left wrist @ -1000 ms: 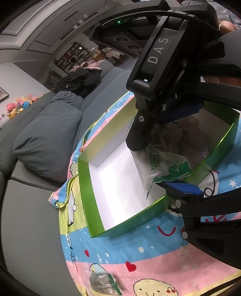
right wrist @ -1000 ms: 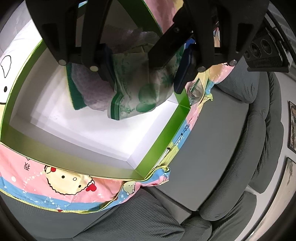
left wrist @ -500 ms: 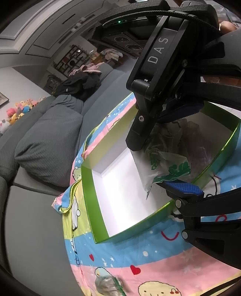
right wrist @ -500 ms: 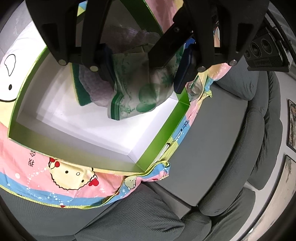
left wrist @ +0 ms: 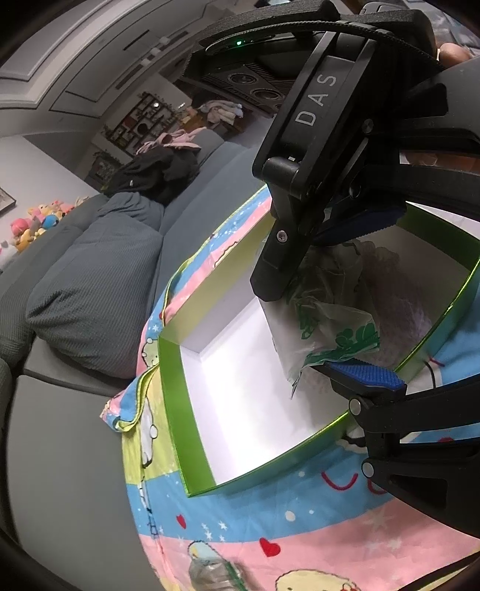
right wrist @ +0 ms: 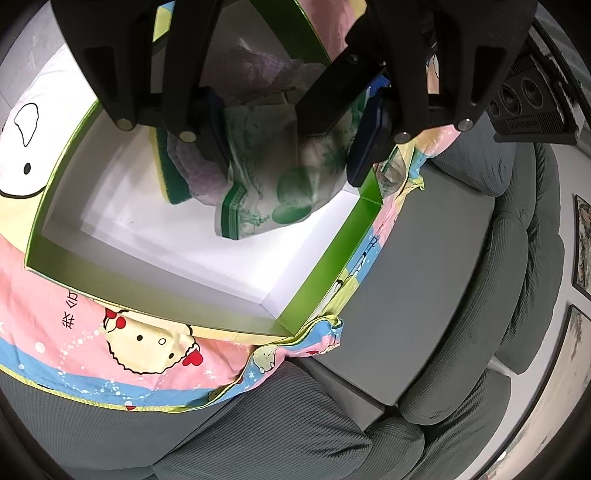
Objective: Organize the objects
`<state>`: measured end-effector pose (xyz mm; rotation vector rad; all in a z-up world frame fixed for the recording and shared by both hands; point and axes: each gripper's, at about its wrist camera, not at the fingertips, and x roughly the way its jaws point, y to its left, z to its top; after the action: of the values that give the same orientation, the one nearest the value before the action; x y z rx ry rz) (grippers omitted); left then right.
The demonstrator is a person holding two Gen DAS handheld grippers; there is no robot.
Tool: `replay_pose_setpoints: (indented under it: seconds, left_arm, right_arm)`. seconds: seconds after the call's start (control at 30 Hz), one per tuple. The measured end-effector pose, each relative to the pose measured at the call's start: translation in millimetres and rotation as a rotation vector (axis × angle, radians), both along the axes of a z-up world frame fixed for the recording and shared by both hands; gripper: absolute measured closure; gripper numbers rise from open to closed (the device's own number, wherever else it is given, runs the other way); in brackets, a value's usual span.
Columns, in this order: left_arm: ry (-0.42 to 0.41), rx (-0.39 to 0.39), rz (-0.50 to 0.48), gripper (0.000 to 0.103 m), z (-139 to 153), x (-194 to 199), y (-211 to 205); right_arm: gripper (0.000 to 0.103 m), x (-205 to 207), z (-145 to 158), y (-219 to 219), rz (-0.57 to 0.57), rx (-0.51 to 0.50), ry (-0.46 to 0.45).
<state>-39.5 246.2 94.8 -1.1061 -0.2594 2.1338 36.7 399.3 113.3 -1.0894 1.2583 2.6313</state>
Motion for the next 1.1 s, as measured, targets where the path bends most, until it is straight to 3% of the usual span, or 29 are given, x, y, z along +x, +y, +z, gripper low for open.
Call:
replay_pose_setpoints:
  seconds: [0.43,0.9,1.1]
  left_arm:
    - [0.008,0.0,0.002,0.043,1.4,2.7,4.6]
    - [-0.059,0.019,-0.02,0.043,-1.5,2.4,-6.5]
    - [0.003,0.007,0.016,0.039,14.6,14.1,-29.0]
  right_arm:
    - [0.046,2.3,0.2,4.5,-0.013,-0.001,0.005]
    - [0.044,2.9,2.1,1.0,-0.066,0.051,-0.007]
    - [0.044,5.2,7.2,-1.6,-0.104,0.097,-0.014]
